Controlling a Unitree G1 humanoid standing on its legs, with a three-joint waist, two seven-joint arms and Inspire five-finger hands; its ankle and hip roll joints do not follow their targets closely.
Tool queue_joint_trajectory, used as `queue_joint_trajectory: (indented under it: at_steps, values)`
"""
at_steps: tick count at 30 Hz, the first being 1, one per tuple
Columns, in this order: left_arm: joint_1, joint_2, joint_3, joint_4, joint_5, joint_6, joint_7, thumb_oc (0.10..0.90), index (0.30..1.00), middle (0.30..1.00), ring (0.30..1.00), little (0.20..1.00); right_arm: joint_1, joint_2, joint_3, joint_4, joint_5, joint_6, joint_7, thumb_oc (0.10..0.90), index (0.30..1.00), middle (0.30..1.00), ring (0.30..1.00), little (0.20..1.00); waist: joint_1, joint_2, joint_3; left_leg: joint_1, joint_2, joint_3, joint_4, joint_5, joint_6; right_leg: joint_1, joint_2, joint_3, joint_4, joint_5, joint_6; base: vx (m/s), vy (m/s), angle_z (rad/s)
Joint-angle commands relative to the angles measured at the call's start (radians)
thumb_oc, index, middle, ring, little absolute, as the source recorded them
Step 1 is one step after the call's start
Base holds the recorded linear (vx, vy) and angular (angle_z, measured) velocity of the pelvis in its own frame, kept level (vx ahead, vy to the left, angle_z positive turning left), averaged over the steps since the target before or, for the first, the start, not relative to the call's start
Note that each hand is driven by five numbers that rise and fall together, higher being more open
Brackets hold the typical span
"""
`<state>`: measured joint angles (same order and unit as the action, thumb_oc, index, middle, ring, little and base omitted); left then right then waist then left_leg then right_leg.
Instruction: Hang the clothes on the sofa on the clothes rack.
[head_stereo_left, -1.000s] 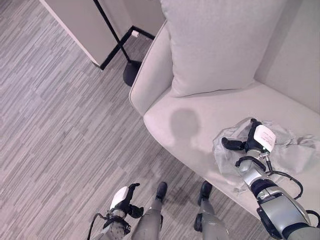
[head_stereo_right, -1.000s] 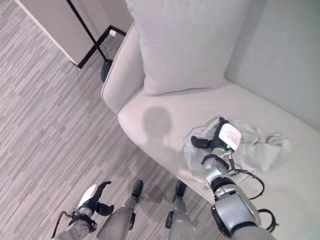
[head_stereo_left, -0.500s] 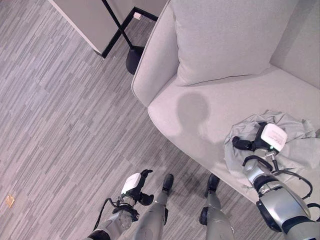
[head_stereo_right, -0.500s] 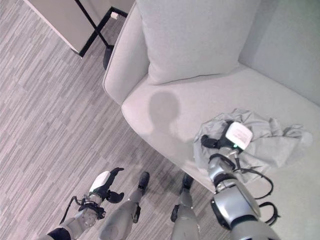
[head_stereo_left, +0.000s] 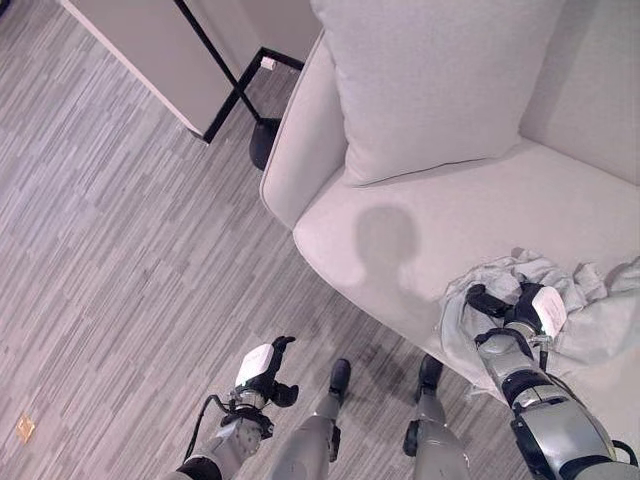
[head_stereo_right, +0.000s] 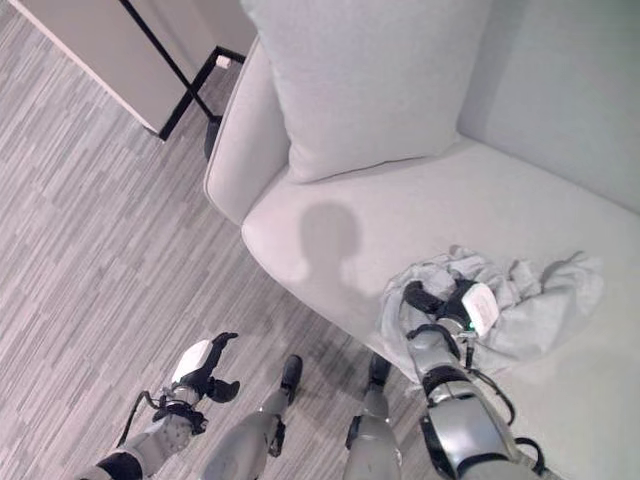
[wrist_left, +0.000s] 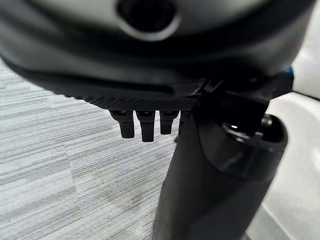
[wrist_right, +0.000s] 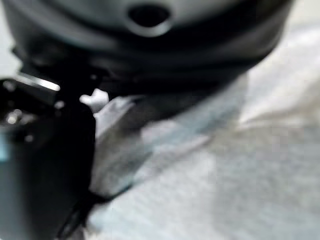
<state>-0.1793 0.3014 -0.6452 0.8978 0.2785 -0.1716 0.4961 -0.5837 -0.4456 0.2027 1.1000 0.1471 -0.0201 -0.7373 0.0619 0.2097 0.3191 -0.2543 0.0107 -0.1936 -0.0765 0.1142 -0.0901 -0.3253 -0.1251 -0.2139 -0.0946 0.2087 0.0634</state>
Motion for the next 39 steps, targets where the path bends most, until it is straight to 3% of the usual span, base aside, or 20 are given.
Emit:
queue_joint_trajectory:
  at_steps: [1,3,6,8,13,18,25,30,33,34,35,37,38,39]
  values:
    - [-0.012,0.009,0.035,0.004,0.015,0.003,0.025,0.800,0.900,0.900,0.900,0.900,0.052,0.011,-0.077,-0.229,0.195,-0.191,-0.080,0.400,0.300,0.300,0.300,0.300,-0.022,-0.036,-0.032,-0.027,-0.025,0.061,-0.011,-0.035,0.012,0.023,0.003,0.077,0.090,-0.138,0.046,-0.01,-0.044,-0.08]
    - [-0.008,0.013,0.048,0.000,0.006,0.014,0.012,0.800,0.900,0.900,0.900,0.900,0.087,0.046,-0.104,-0.358,0.303,-0.268,-0.055,0.400,0.300,0.300,0.300,0.300,-0.031,-0.056,-0.044,-0.014,-0.019,0.066,-0.011,-0.039,0.013,0.037,0.005,0.078,0.084,-0.135,0.044,-0.02,-0.044,-0.17]
    - [-0.003,0.020,0.078,0.006,-0.012,0.040,-0.027,0.800,0.900,0.900,0.900,0.900,0.173,0.137,-0.103,-0.553,0.577,-0.399,0.101,0.400,0.300,0.300,0.300,0.300,-0.045,-0.101,-0.073,0.031,-0.010,0.078,-0.011,-0.056,0.016,0.085,0.013,0.086,0.069,-0.132,0.042,-0.01,-0.053,-0.26]
    - [0.017,0.023,0.087,0.001,-0.003,0.053,-0.053,0.800,0.900,0.900,0.900,0.900,0.235,0.199,-0.088,-0.657,0.714,-0.435,0.184,0.400,0.300,0.300,0.300,0.300,-0.048,-0.130,-0.110,0.071,-0.005,0.088,-0.011,-0.070,0.018,0.129,0.018,0.093,0.048,-0.127,0.044,0.05,-0.054,-0.13]
    - [0.067,0.041,0.087,-0.066,0.023,0.050,-0.096,0.800,0.900,0.900,0.900,0.900,0.283,0.278,-0.080,-0.707,0.880,-0.471,0.264,0.400,0.300,0.300,0.300,0.300,-0.038,-0.143,-0.171,0.130,0.000,0.103,-0.011,-0.094,0.023,0.188,0.023,0.111,0.020,-0.125,0.045,0.06,-0.005,-0.13]
    - [0.089,0.048,0.088,-0.103,0.029,0.038,-0.119,0.800,0.900,0.900,0.900,0.900,0.286,0.309,-0.073,-0.763,0.952,-0.495,0.329,0.400,0.300,0.300,0.300,0.300,-0.030,-0.149,-0.212,0.167,0.004,0.114,-0.011,-0.108,0.026,0.223,0.026,0.129,0.007,-0.127,0.046,0.04,0.013,-0.09]
    - [0.097,0.041,0.088,-0.108,0.034,0.021,-0.131,0.800,0.900,0.900,0.900,0.900,0.270,0.360,-0.100,-0.903,1.046,-0.598,0.368,0.400,0.300,0.300,0.300,0.300,-0.024,-0.161,-0.262,0.209,0.010,0.124,-0.011,-0.122,0.029,0.255,0.030,0.141,0.007,-0.136,0.044,0.03,0.008,-0.03]
    - [0.106,0.038,0.073,-0.102,0.052,0.020,-0.141,0.800,0.900,0.900,0.900,0.900,0.276,0.383,-0.097,-0.918,1.068,-0.624,0.347,0.400,0.300,0.300,0.300,0.300,-0.025,-0.164,-0.271,0.223,0.011,0.130,-0.011,-0.127,0.030,0.264,0.032,0.148,0.007,-0.137,0.043,0.02,0.007,-0.04]
    - [0.116,0.041,0.076,-0.108,0.044,0.020,-0.145,0.800,0.900,0.900,0.900,0.900,0.298,0.356,-0.071,-0.909,1.017,-0.593,0.313,0.400,0.300,0.300,0.300,0.300,-0.025,-0.167,-0.270,0.227,0.014,0.134,-0.011,-0.127,0.029,0.267,0.031,0.146,0.007,-0.135,0.043,0.01,0.015,-0.06]
    - [0.121,0.047,0.082,-0.110,0.041,0.020,-0.147,0.800,0.900,0.900,0.900,0.900,0.318,0.311,-0.045,-0.918,0.906,-0.534,0.273,0.458,0.387,0.387,0.387,0.387,-0.026,-0.170,-0.269,0.226,0.014,0.135,-0.011,-0.126,0.028,0.266,0.030,0.145,0.007,-0.133,0.043,0.01,0.008,-0.10]
    - [0.128,0.053,0.100,-0.099,0.041,0.019,-0.149,0.800,0.900,0.900,0.900,0.900,0.386,0.200,-0.018,-0.947,0.731,-0.409,0.284,0.524,0.486,0.486,0.486,0.486,-0.035,-0.177,-0.266,0.225,0.015,0.135,-0.011,-0.126,0.028,0.266,0.029,0.142,0.007,-0.131,0.045,0.01,0.009,-0.05]
    - [0.133,0.058,0.117,-0.095,0.049,0.016,-0.148,0.800,0.900,0.900,0.900,0.900,0.435,0.150,-0.039,-0.956,0.646,-0.367,0.314,0.599,0.599,0.599,0.599,0.599,-0.041,-0.182,-0.263,0.223,0.015,0.134,-0.011,-0.124,0.028,0.265,0.028,0.137,0.007,-0.130,0.046,0.00,0.000,0.00]
    - [0.138,0.062,0.127,-0.091,0.054,0.014,-0.149,0.800,0.900,0.900,0.900,0.900,0.458,0.132,-0.053,-0.956,0.591,-0.350,0.310,0.800,0.900,0.900,0.900,0.900,-0.046,-0.185,-0.262,0.223,0.016,0.134,-0.011,-0.125,0.029,0.266,0.028,0.137,0.007,-0.130,0.047,0.00,0.000,0.00]
    - [0.139,0.062,0.127,-0.091,0.054,0.014,-0.149,0.800,0.900,0.900,0.900,0.900,0.459,0.132,-0.053,-0.957,0.590,-0.349,0.308,0.800,0.900,0.900,0.900,0.900,-0.046,-0.185,-0.262,0.223,0.016,0.134,-0.011,-0.125,0.029,0.266,0.028,0.137,0.007,-0.130,0.047,0.00,0.000,0.00]
